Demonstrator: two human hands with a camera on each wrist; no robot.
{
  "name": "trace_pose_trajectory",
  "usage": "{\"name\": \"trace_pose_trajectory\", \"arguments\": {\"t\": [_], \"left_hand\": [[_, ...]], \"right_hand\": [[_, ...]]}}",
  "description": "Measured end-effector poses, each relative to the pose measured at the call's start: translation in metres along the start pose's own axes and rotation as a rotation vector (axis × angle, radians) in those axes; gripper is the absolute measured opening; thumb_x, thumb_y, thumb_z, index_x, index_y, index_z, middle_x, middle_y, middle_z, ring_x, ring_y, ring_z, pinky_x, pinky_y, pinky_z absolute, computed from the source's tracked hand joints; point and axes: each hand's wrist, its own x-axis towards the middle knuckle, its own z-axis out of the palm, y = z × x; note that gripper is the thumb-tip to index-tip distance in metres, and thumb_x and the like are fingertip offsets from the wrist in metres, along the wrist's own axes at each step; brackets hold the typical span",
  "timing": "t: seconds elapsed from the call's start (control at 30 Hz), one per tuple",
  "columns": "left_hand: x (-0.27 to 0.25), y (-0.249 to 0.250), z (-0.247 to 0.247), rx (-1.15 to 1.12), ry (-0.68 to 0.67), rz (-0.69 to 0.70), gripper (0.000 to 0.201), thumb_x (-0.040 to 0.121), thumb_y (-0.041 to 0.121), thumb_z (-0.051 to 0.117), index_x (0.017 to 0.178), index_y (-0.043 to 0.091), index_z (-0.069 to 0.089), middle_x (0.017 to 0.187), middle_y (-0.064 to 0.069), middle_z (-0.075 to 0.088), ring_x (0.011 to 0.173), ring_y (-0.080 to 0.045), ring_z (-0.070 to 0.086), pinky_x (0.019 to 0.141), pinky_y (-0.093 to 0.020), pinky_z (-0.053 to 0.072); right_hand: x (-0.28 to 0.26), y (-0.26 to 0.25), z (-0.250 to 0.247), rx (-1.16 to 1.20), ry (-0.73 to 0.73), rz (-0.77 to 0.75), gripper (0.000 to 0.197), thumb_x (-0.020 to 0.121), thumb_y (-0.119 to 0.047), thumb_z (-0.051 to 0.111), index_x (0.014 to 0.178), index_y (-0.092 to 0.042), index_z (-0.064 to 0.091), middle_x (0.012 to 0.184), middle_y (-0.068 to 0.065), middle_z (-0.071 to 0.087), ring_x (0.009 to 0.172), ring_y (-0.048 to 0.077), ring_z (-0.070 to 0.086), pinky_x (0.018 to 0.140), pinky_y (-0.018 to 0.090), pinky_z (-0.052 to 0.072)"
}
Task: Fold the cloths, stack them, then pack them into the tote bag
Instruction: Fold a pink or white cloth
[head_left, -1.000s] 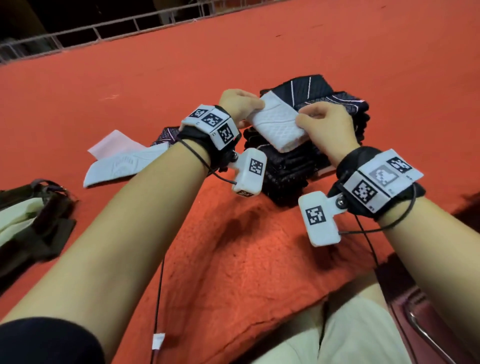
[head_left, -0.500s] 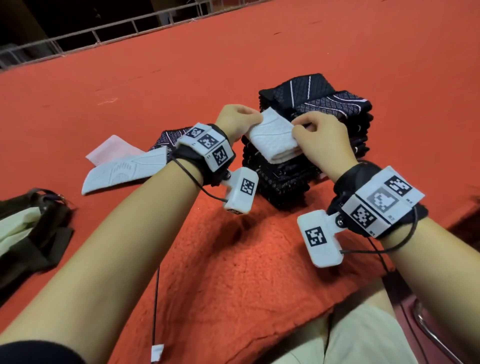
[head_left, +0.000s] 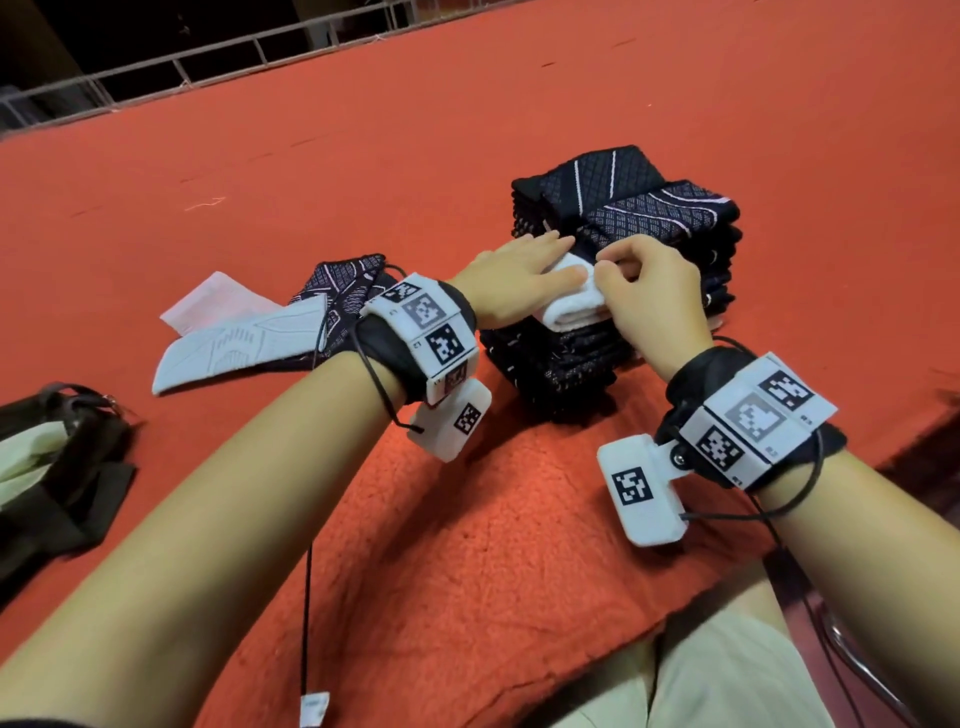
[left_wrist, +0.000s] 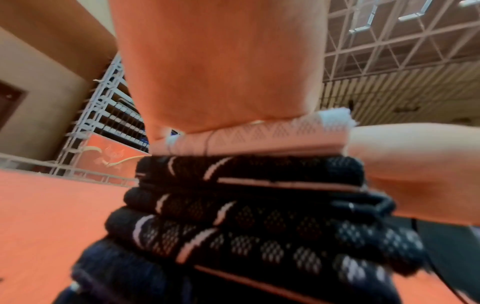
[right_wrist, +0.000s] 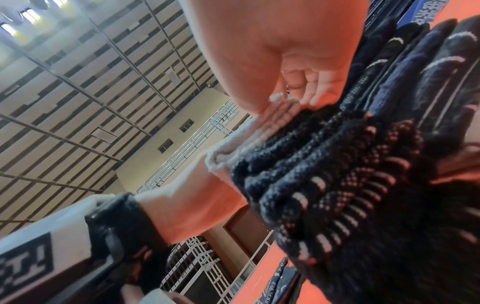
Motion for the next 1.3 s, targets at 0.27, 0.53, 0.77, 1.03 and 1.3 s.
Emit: {"name": "trace_pose_trajectory", "arguments": {"t": [0.27, 0.53, 0.77, 1.03, 1.3], "left_hand": [[-0.004, 0.007, 0.010, 0.188, -0.074, -0.006, 0.081, 0.089, 0.069, 0.025, 0.152, 0.024, 0.004, 0.159, 0.006, -0.002, 0.146, -0.014, 0.000, 0.117, -0.043, 0.006], [-0.013, 0.009, -0.004, 0.065, -0.046, -0.009, 0.068, 0.095, 0.061, 0.025, 0.151, 0.026, 0.008, 0.159, 0.007, 0.003, 0.146, -0.014, 0.000, 0.116, -0.044, 0.003], [-0.031, 0.002, -0.042, -0.145, 0.183, 0.174, 0.049, 0.099, 0.035, 0.040, 0.143, 0.015, 0.037, 0.146, -0.001, 0.041, 0.134, -0.014, 0.036, 0.106, -0.022, 0.025], [-0.083, -0.053, -0.067, -0.124, 0.254, 0.015, 0.040, 0.080, 0.034, 0.053, 0.115, 0.016, 0.061, 0.099, 0.002, 0.061, 0.087, -0.015, 0.055, 0.080, -0.024, 0.043], [-0.134, -0.144, -0.059, -0.091, 0.342, -0.244, 0.025, 0.090, 0.017, 0.054, 0.111, 0.008, 0.065, 0.111, -0.009, 0.067, 0.099, -0.022, 0.059, 0.083, -0.024, 0.041]], "right_hand": [[-0.004, 0.012, 0.004, -0.042, 0.007, 0.060, 0.018, 0.089, -0.016, 0.049, 0.093, -0.009, 0.066, 0.087, 0.000, 0.061, 0.085, 0.013, 0.053, 0.072, 0.018, 0.032], [-0.002, -0.001, -0.006, 0.002, -0.077, 0.092, 0.021, 0.090, -0.020, 0.048, 0.095, -0.010, 0.066, 0.089, -0.003, 0.061, 0.085, 0.012, 0.052, 0.073, 0.020, 0.035], [0.000, -0.024, -0.012, -0.087, -0.005, -0.054, 0.011, 0.087, -0.020, 0.048, 0.093, -0.020, 0.057, 0.109, 0.007, 0.056, 0.104, 0.022, 0.052, 0.089, 0.028, 0.039], [-0.016, -0.081, 0.014, -0.214, -0.056, -0.303, 0.023, 0.086, -0.014, 0.045, 0.103, -0.014, 0.060, 0.090, -0.001, 0.060, 0.093, 0.021, 0.056, 0.082, 0.033, 0.042], [-0.037, -0.113, 0.104, -0.300, -0.383, -0.318, 0.020, 0.084, -0.017, 0.046, 0.095, -0.017, 0.064, 0.086, 0.001, 0.062, 0.096, 0.028, 0.058, 0.080, 0.034, 0.045]]}}
